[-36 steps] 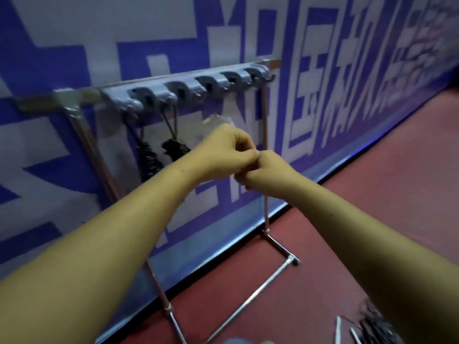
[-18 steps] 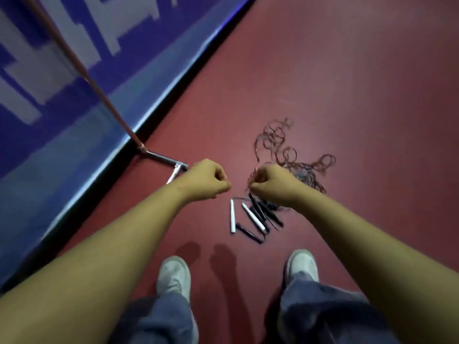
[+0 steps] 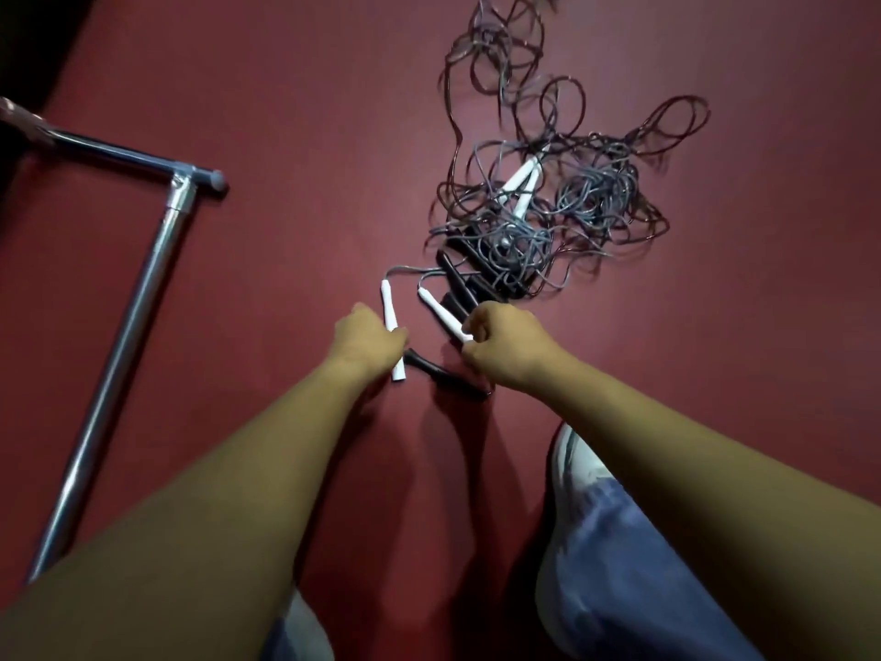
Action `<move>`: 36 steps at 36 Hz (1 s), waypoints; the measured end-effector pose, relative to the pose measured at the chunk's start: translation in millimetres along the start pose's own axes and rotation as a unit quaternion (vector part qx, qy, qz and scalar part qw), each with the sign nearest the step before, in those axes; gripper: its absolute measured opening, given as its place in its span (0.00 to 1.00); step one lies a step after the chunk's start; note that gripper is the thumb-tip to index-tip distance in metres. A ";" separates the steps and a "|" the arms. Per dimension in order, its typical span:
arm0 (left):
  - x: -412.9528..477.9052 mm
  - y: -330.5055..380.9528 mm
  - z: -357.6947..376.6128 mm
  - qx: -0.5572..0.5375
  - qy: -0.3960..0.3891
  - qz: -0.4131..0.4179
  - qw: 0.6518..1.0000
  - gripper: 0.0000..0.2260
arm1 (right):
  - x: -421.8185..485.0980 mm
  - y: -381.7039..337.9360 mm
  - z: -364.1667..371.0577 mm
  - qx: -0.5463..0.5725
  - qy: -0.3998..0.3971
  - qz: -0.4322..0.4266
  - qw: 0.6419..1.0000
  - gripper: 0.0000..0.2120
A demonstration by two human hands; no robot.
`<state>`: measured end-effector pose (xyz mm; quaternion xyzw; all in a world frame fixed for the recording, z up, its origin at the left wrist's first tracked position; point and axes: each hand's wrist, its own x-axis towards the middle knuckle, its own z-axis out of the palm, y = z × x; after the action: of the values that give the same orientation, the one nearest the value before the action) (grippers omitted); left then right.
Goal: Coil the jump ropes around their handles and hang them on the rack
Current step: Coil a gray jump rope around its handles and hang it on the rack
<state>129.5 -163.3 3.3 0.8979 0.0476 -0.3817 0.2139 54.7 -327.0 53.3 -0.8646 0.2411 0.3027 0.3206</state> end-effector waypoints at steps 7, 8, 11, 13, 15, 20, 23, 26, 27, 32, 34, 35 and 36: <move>29.2 3.1 38.5 -0.021 0.079 -0.040 0.996 0.25 | 43.5 12.7 46.5 -0.085 0.063 -0.006 0.994 0.15; 32.7 2.3 41.6 -0.012 0.084 -0.042 0.995 0.23 | 48.6 14.2 51.8 -0.099 0.085 -0.004 0.991 0.13; 39.3 -0.9 45.2 0.000 0.090 -0.033 0.995 0.16 | 58.3 13.2 62.2 -0.109 0.109 0.020 0.988 0.06; 42.5 0.1 43.7 -0.007 0.085 -0.015 0.996 0.13 | 62.7 10.7 65.7 -0.073 0.105 0.040 0.991 0.04; 43.8 4.4 41.3 -0.023 0.059 0.004 0.998 0.13 | 66.2 7.1 66.5 -0.009 0.097 0.070 0.993 0.05; 41.0 12.6 37.2 -0.050 0.011 0.019 0.999 0.09 | 70.6 -3.8 66.1 0.063 0.075 0.072 0.993 0.10; 36.7 15.6 37.1 -0.059 0.009 0.007 0.998 0.09 | 72.7 -7.2 68.0 0.083 0.082 0.078 0.990 0.14; 36.4 16.9 37.8 -0.106 0.012 -0.010 0.994 0.11 | 74.9 -11.2 67.7 0.102 0.057 0.099 0.988 0.06; 36.3 17.0 37.9 -0.117 0.014 -0.015 0.993 0.11 | 75.0 -12.1 68.3 0.117 0.047 0.100 0.987 0.03; 44.3 13.1 44.1 -0.170 0.014 -0.019 0.985 0.16 | 68.7 -14.6 68.4 0.289 -0.007 0.109 0.951 0.11; 45.4 14.3 44.5 -0.187 0.016 -0.011 0.982 0.15 | 64.2 -17.9 64.8 0.355 -0.019 0.109 0.928 0.11; 44.6 15.2 43.3 -0.198 0.017 -0.007 0.980 0.14 | 62.1 -19.7 62.5 0.381 -0.022 0.111 0.918 0.11; 43.1 16.0 41.2 -0.205 0.015 -0.006 0.979 0.13 | 58.9 -21.6 58.5 0.404 -0.026 0.116 0.907 0.12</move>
<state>136.4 -198.4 -47.0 0.8402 0.1336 -0.3514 0.3907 87.6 -284.5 -13.6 -0.6189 0.4327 0.2367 0.6113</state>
